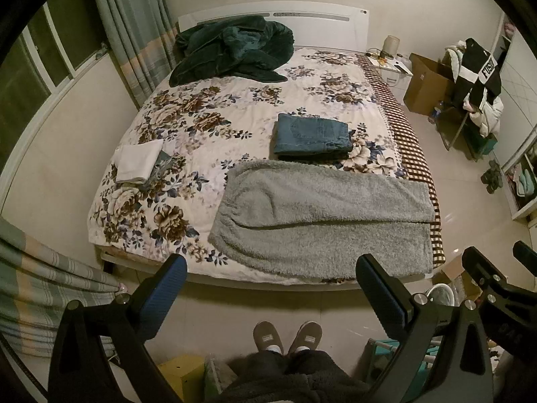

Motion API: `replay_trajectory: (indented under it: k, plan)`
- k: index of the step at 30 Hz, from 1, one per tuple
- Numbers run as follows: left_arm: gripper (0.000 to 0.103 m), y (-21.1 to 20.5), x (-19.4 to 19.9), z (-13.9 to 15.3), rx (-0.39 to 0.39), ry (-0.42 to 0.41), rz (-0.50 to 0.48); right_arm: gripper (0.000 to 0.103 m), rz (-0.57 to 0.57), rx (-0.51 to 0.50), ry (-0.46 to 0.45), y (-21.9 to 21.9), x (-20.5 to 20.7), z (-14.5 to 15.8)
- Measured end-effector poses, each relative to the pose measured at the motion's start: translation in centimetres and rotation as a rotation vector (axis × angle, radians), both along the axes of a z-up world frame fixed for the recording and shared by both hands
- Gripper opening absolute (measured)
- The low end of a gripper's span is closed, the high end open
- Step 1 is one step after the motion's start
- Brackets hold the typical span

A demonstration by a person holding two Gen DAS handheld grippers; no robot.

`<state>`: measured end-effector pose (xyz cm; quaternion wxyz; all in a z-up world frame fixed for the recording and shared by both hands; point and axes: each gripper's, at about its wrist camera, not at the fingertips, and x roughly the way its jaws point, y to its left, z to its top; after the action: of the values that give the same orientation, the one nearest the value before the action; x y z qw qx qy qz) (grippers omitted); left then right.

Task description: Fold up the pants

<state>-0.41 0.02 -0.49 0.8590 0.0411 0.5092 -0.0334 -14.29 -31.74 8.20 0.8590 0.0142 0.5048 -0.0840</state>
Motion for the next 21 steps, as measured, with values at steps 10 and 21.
replay_trajectory:
  k: [10, 21]
  plan:
    - [0.103, -0.04, 0.03, 0.02, 0.003, 0.001, 0.001, 0.103, 0.000, 0.001, 0.002, 0.19, 0.14, -0.03]
    - [0.103, -0.31, 0.28, 0.09, 0.003, 0.000, 0.003, 0.103, 0.001, 0.000, 0.002, 0.35, 0.25, 0.06]
